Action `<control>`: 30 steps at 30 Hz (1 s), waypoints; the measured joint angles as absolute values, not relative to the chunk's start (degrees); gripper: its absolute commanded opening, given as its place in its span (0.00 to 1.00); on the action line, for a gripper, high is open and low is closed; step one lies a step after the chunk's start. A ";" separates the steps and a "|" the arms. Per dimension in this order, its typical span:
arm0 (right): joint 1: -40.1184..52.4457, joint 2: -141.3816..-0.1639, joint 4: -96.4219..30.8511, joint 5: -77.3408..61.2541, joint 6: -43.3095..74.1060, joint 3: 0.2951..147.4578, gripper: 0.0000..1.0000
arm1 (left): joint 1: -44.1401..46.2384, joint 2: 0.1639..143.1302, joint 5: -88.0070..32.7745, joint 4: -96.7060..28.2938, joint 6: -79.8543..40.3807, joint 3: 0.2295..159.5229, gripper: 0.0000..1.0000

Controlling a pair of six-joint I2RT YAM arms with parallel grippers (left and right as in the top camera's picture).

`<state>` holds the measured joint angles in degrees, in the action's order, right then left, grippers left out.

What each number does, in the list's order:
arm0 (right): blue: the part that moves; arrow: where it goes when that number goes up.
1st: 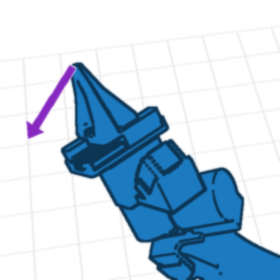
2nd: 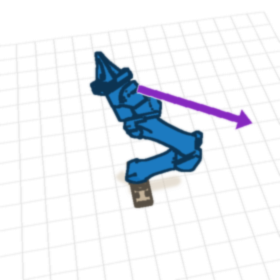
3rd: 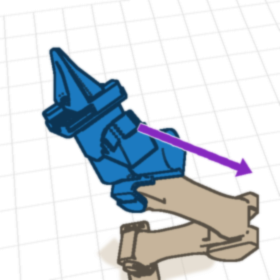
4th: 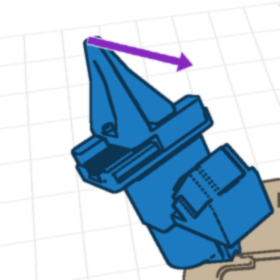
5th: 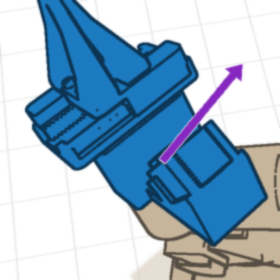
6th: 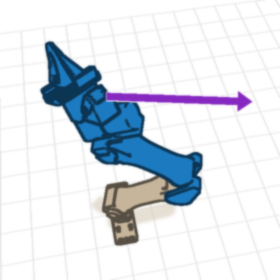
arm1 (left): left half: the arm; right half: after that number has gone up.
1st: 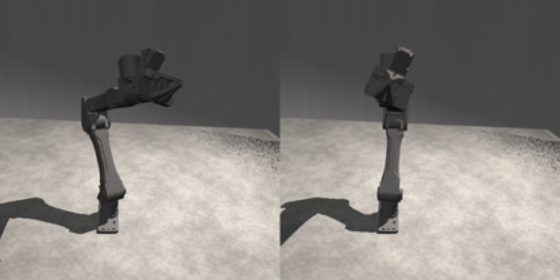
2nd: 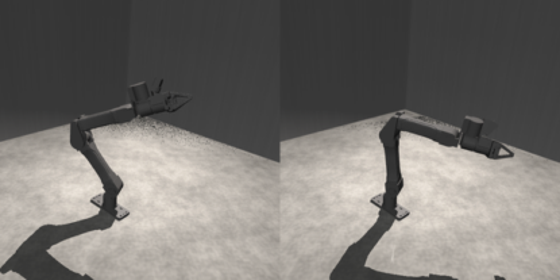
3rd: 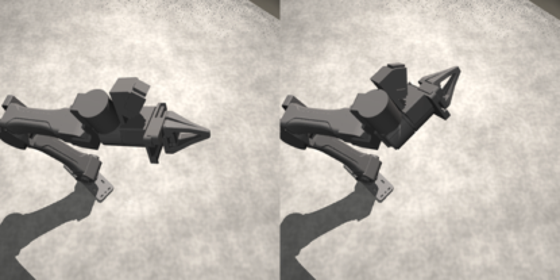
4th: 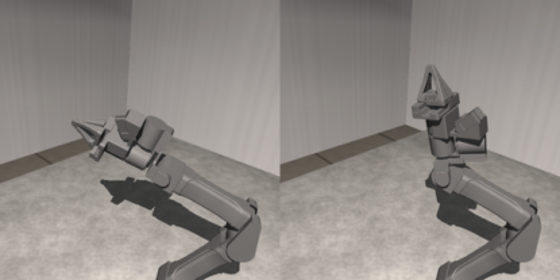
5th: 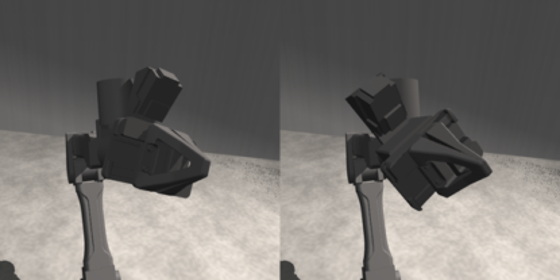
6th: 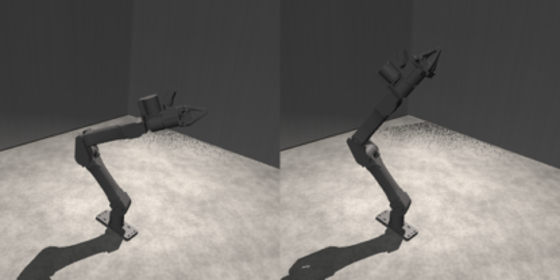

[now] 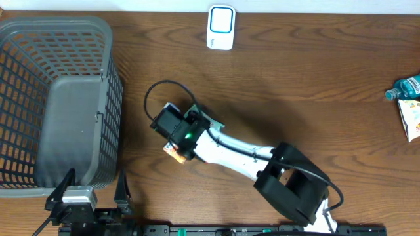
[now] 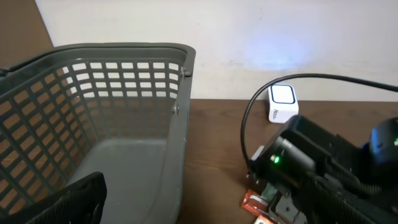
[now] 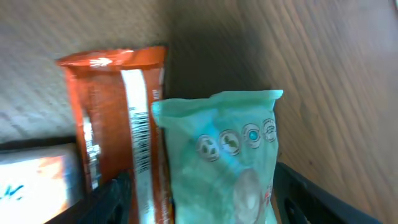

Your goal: Scan the item barcode

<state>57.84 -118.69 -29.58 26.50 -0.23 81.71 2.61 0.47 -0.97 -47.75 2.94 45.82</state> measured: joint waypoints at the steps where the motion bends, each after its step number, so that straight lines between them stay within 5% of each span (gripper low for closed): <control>1: 58.48 -118.69 -29.89 27.40 -0.25 81.71 0.67 | 2.61 0.47 -0.97 -47.72 2.94 45.82 0.98; 8: 59.92 -118.69 -30.89 30.39 -0.25 81.60 0.66 | 2.61 0.47 -0.97 -47.75 2.94 45.82 0.98; 20: 57.49 -118.32 -40.60 31.11 8.95 82.59 0.82 | 2.61 0.47 -0.97 -47.75 2.96 45.82 0.98; 24: 53.93 -114.48 -45.12 23.88 18.37 84.31 0.99 | 2.61 0.47 -0.97 -47.72 2.94 45.82 0.98; 30: 40.56 -106.85 -45.54 2.11 32.08 86.19 0.99 | 2.61 0.47 -0.97 -47.75 2.96 45.82 0.98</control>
<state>40.56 -106.85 -45.54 2.11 32.08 86.19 2.61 0.47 -0.97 -47.75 2.96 45.82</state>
